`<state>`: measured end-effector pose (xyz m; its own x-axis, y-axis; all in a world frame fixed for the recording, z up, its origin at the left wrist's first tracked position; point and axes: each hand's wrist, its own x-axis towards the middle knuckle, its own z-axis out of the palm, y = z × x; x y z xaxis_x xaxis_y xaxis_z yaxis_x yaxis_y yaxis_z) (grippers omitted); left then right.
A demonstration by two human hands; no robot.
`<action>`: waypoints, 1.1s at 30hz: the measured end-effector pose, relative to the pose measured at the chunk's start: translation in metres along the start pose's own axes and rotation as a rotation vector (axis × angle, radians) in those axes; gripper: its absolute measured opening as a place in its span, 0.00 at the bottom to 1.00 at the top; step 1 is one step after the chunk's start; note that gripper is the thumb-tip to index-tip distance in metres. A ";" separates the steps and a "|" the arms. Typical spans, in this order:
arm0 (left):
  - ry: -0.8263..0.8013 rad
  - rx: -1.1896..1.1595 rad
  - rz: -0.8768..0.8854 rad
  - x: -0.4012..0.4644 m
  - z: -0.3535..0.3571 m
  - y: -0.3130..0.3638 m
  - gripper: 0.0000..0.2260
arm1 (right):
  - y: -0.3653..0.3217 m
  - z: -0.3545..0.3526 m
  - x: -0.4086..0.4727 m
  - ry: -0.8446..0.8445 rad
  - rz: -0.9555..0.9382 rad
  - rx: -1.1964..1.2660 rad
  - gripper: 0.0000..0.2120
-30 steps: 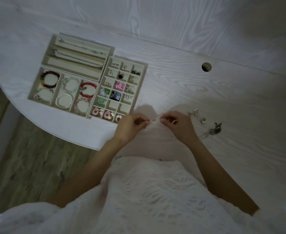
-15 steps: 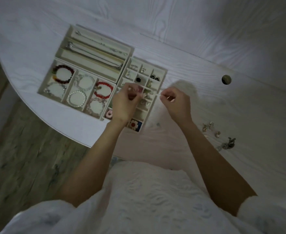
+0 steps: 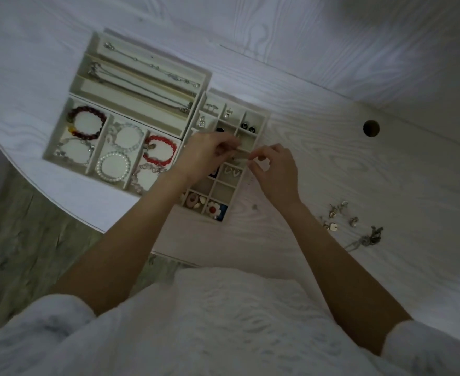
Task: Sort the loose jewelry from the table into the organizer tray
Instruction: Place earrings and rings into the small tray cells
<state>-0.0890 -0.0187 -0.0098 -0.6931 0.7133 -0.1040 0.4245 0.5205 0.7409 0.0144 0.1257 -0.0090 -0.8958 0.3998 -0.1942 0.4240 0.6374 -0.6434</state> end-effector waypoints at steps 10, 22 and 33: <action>0.091 0.227 0.079 -0.021 -0.011 -0.014 0.09 | -0.002 -0.002 -0.002 0.071 -0.202 -0.189 0.08; -0.028 0.437 0.136 -0.027 0.010 -0.001 0.18 | -0.006 0.010 -0.003 0.024 -0.255 -0.312 0.06; 0.016 0.421 0.112 -0.035 0.007 0.002 0.15 | -0.005 0.014 0.017 0.123 -0.297 -0.334 0.08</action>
<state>-0.0602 -0.0392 -0.0093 -0.6371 0.7704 -0.0255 0.6958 0.5890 0.4110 -0.0044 0.1203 -0.0197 -0.9709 0.2306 0.0648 0.1896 0.9053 -0.3800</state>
